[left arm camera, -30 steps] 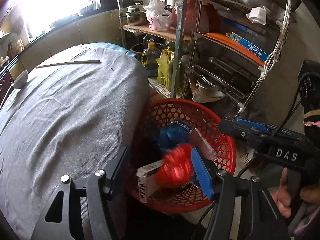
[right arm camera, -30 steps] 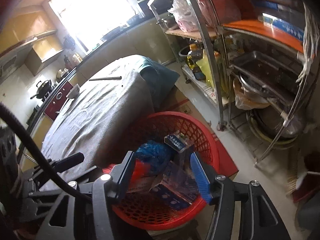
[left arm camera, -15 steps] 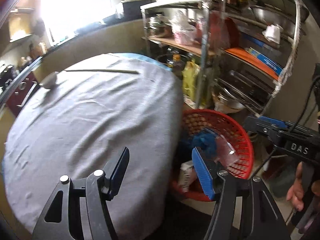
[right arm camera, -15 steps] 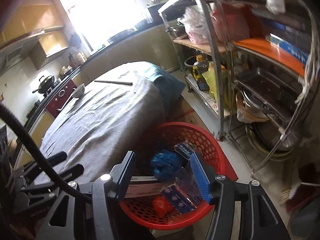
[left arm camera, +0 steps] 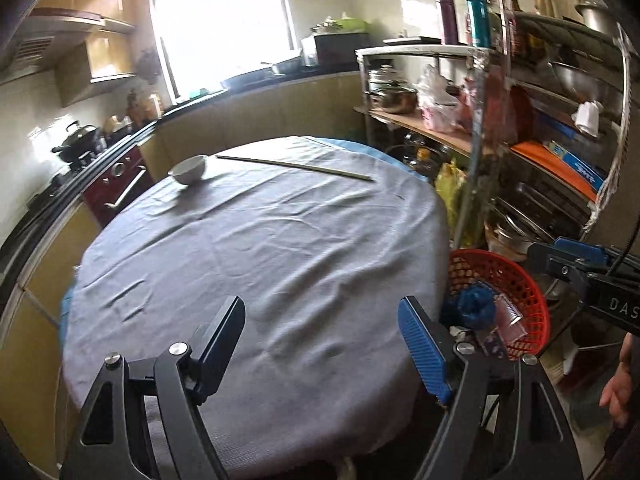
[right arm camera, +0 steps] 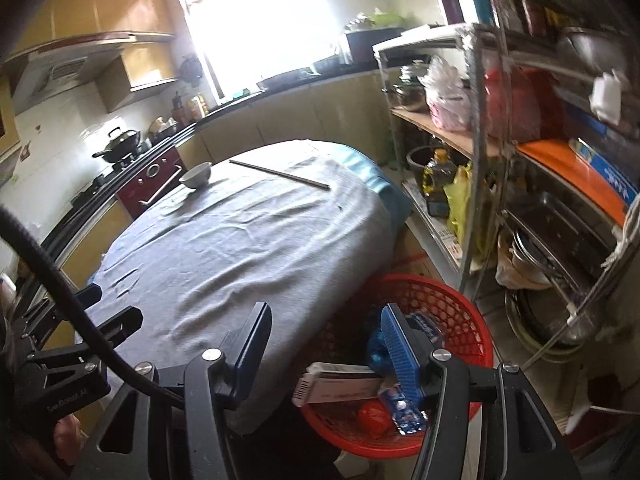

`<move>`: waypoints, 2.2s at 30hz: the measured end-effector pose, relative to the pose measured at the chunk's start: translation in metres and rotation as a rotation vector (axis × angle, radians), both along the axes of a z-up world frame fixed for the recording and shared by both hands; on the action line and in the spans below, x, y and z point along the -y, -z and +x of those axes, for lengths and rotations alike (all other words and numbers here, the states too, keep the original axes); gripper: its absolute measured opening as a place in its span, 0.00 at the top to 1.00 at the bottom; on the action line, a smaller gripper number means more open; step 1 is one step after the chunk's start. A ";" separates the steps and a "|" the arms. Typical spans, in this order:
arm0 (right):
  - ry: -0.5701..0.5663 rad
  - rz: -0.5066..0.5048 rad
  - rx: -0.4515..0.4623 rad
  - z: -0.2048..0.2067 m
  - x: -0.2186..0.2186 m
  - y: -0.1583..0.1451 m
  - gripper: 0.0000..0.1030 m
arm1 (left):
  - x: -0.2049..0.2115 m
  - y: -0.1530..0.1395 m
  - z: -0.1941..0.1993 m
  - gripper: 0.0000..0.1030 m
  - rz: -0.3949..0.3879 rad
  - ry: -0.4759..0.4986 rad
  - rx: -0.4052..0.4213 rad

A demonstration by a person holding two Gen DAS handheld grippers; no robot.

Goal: Collect trash

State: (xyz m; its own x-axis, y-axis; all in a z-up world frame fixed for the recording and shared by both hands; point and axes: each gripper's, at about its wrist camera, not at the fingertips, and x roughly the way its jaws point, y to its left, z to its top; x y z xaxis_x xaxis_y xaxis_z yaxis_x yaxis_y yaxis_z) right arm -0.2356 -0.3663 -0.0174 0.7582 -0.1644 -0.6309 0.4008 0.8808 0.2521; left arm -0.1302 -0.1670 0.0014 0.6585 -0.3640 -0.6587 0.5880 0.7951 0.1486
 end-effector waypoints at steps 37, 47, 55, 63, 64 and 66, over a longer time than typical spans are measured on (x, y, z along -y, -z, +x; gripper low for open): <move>-0.298 -0.082 0.094 0.092 -0.145 -0.077 0.39 | -0.164 -0.060 0.046 0.22 -0.045 -0.468 0.101; -0.353 -0.131 0.141 0.094 -0.185 -0.089 0.36 | -0.187 -0.063 0.055 0.22 -0.057 -0.540 0.111; -0.365 -0.153 0.091 0.097 -0.194 -0.062 0.36 | -0.182 -0.059 0.053 0.22 -0.046 -0.531 0.103; -0.350 -0.157 0.076 0.097 -0.191 -0.054 0.36 | -0.178 -0.056 0.050 0.22 -0.033 -0.526 0.107; -0.348 -0.158 0.077 0.096 -0.190 -0.054 0.36 | -0.178 -0.056 0.049 0.22 -0.033 -0.522 0.104; -0.345 -0.153 0.077 0.096 -0.189 -0.053 0.36 | -0.176 -0.055 0.050 0.22 -0.030 -0.516 0.100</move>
State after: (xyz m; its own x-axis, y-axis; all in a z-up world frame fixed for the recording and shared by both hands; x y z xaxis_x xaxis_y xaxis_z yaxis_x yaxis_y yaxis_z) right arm -0.1394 -0.1775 0.0357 0.8299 0.0212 -0.5576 0.0587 0.9904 0.1250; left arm -0.0806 0.0093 0.0560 0.8163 0.0070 -0.5776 0.1026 0.9822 0.1570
